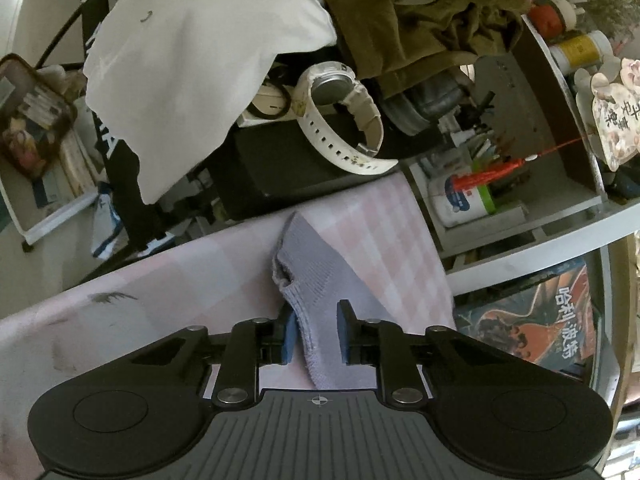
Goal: Fold clothes
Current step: 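Grasp the lavender sleeve cuff with the left gripper, then lift the lavender sleeve with the left gripper and lay it across the sweater body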
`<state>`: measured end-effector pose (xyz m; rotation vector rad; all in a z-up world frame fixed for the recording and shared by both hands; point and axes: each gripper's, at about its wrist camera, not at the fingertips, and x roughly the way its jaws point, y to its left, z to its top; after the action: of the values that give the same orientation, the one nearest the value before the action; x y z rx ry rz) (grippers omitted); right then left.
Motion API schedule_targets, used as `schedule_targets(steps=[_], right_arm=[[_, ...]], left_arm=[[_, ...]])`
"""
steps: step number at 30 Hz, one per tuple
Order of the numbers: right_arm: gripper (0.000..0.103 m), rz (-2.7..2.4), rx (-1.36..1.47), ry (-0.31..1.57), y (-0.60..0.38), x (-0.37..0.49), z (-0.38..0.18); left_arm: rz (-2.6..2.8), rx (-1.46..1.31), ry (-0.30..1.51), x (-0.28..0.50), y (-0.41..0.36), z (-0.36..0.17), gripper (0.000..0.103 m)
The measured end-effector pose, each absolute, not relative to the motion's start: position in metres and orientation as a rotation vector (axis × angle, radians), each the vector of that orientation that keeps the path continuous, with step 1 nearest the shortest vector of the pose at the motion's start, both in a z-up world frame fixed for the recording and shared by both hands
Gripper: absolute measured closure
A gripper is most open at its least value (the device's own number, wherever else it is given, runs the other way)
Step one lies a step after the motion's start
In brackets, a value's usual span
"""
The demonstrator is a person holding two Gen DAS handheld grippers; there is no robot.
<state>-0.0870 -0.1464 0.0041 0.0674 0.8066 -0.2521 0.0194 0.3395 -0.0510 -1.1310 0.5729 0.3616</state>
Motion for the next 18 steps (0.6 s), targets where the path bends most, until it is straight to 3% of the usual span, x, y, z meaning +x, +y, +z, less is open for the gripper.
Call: schedule_targets(steps=[5, 18], right_arm=[[0.007, -0.252, 0.069, 0.806, -0.146, -0.087, 0.004], [0.007, -0.234, 0.048, 0.806, -0.156, -0.081, 0.002]], left_arm=[[0.366, -1.139, 0.593, 0.019, 0.344, -0.054, 0.099], [0.347, -1.007, 0.606, 0.025, 0.339, -0.046, 0.100]])
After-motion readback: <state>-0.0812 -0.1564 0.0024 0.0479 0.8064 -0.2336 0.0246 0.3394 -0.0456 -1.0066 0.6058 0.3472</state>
